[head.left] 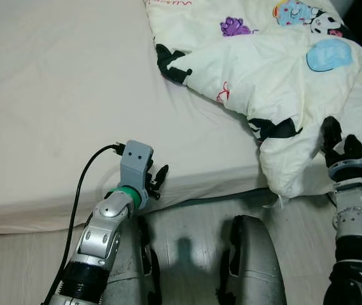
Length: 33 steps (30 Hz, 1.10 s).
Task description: Clean up the room
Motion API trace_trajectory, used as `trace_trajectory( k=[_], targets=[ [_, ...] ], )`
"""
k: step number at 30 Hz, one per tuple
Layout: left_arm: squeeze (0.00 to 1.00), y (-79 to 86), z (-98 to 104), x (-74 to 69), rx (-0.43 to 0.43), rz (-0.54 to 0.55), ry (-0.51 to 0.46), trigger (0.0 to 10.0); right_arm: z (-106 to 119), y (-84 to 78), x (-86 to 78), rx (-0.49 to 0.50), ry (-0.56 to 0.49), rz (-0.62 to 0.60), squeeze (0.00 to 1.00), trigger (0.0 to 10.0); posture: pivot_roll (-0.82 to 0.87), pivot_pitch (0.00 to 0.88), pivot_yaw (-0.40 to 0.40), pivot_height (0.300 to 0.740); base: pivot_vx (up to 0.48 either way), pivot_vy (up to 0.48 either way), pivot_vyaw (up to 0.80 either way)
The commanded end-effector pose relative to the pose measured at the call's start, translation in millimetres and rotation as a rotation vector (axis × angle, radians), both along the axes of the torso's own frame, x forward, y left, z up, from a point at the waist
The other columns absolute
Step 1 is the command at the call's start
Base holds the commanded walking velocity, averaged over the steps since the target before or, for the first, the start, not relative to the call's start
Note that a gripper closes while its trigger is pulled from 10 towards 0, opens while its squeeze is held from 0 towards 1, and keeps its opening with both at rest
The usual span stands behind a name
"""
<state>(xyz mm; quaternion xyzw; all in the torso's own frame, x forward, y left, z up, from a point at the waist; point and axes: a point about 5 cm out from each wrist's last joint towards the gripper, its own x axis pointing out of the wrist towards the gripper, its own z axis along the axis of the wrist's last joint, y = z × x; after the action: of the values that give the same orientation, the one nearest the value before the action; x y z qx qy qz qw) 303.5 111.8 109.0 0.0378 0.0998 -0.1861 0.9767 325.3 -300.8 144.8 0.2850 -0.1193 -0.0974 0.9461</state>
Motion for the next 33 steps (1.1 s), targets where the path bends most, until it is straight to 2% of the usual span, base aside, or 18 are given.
trace_trajectory(
  k=[1, 7, 12, 13, 14, 15, 16, 24, 27, 30, 31, 32, 33],
  targets=[
    [0.00, 3.8, -9.6, -3.7, 0.018, 0.008, 0.035, 10.0, -8.2, -0.7, 2.3, 0.003, 0.047, 0.039, 0.00, 10.0, 0.04, 0.212, 0.113, 0.595, 0.000, 0.000, 0.00],
    [0.00, 6.8, -9.5, -4.2, 0.023, 0.016, 0.033, 10.0, 0.5, 10.6, 16.2, -0.056, 0.030, 0.175, 0.00, 10.0, 0.05, 0.208, 0.113, 0.595, 0.000, 0.000, 0.00],
    [0.00, 7.8, -9.6, -4.5, 0.026, 0.017, 0.033, 10.0, 2.2, 15.8, 21.2, -0.050, 0.017, 0.231, 0.00, 10.0, 0.05, 0.208, 0.117, 0.595, 0.000, 0.000, 0.00],
    [0.00, 7.9, -9.5, -4.6, 0.027, 0.016, 0.033, 10.0, 2.1, 16.7, 22.3, -0.050, 0.018, 0.237, 0.00, 4.6, 0.05, 0.208, 0.117, 0.595, 0.000, 0.000, 0.00],
    [0.00, 7.9, -9.5, -4.6, 0.027, 0.016, 0.033, 10.0, 2.1, 16.7, 22.3, -0.050, 0.018, 0.237, 0.00, 4.6, 0.05, 0.208, 0.117, 0.595, 0.000, 0.000, 0.00],
    [0.00, 8.1, -9.5, -4.6, 0.028, 0.016, 0.033, 10.0, 1.9, 17.2, 23.2, -0.052, 0.020, 0.237, 0.00, 0.6, 0.05, 0.208, 0.117, 0.595, 0.000, 0.000, 0.00],
    [0.00, 8.1, -9.4, -4.6, 0.028, 0.016, 0.032, 10.0, 1.7, 17.0, 23.9, -0.053, 0.022, 0.236, 0.00, 0.0, 0.05, 0.208, 0.117, 0.595, 0.000, 0.000, 0.00],
    [0.00, 6.4, -9.8, -4.4, 0.027, 0.009, 0.036, 10.0, 2.0, 31.4, 24.2, -0.119, -0.023, 0.331, 0.00, 0.0, 0.04, 0.211, 0.120, 0.595, 0.000, 0.000, 0.00],
    [0.00, 5.6, -9.8, -4.2, 0.025, 0.007, 0.036, 10.0, 1.7, 46.1, 22.4, -0.193, -0.044, 0.438, 0.00, 0.0, 0.04, 0.212, 0.119, 0.595, 0.000, 0.000, 0.00],
    [0.00, 5.4, -9.7, -4.1, 0.025, 0.007, 0.036, 10.0, 1.5, 51.2, 21.8, -0.214, -0.049, 0.474, 0.00, 0.0, 0.04, 0.212, 0.119, 0.595, 0.000, 0.000, 0.00],
    [0.00, 5.0, -9.7, -4.1, 0.023, 0.006, 0.036, 10.0, 0.6, 61.0, 20.2, -0.252, -0.054, 0.541, 0.00, 0.0, 0.03, 0.212, 0.117, 0.595, 0.000, 0.000, 0.00],
    [0.00, 5.0, -9.7, -4.1, 0.023, 0.006, 0.036, 10.0, 0.6, 61.0, 20.2, -0.252, -0.054, 0.541, 0.00, 0.0, 0.03, 0.212, 0.117, 0.595, 0.000, 0.000, 0.00],
    [0.00, 3.9, -9.3, -3.9, 0.020, 0.005, 0.034, 10.0, -1.4, 73.9, 17.7, -0.296, -0.056, 0.629, 0.00, 0.0, 0.03, 0.212, 0.114, 0.595, 0.000, 0.000, 0.00]
  ],
)
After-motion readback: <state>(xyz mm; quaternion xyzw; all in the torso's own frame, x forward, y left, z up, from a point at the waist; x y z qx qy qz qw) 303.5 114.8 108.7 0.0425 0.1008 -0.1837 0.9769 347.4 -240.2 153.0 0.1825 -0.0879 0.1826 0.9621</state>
